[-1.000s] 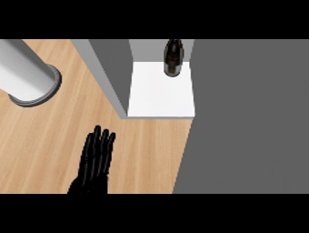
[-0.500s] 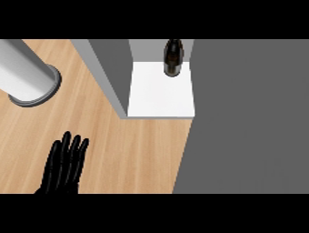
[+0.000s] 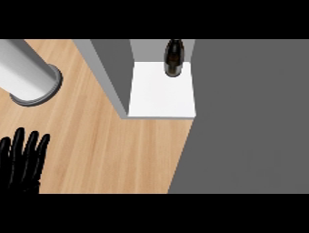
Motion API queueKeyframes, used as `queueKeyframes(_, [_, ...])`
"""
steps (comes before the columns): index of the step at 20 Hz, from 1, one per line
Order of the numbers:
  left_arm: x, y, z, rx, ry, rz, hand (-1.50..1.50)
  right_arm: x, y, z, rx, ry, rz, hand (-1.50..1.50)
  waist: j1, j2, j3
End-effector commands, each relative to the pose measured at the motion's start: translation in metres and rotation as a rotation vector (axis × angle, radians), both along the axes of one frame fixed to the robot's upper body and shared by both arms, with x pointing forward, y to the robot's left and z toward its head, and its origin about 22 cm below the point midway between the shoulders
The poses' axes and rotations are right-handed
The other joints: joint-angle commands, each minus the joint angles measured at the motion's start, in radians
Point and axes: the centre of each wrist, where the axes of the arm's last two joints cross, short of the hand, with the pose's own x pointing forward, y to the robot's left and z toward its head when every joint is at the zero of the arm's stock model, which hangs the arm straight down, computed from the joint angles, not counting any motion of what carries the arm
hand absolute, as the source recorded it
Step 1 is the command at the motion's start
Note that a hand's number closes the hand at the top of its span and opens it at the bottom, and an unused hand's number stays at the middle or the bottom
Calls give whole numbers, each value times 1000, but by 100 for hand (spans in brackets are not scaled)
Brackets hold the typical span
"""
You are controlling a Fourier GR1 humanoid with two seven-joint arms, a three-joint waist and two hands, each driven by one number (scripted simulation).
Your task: Pick up the wine, place it into the cabinet and close the cabinet
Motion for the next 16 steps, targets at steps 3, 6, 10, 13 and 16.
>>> queueKeyframes(3, [-6,37,9,1,-12,19,-150,-39,6,19,37,-76,156,150,-1,-2,0])
queueKeyframes(6, [-6,57,4,4,10,43,-150,-46,29,13,48,-67,192,150,-7,-5,-1])
queueKeyframes(10, [1,76,17,14,7,38,-150,-49,45,16,61,-70,207,150,-5,-3,-1])
queueKeyframes(13, [1,81,31,24,19,8,-150,-48,59,12,72,-37,209,150,1,-5,-2])
queueKeyframes(16, [0,87,21,32,10,25,-150,-52,63,14,94,-46,157,150,-5,-7,-3])
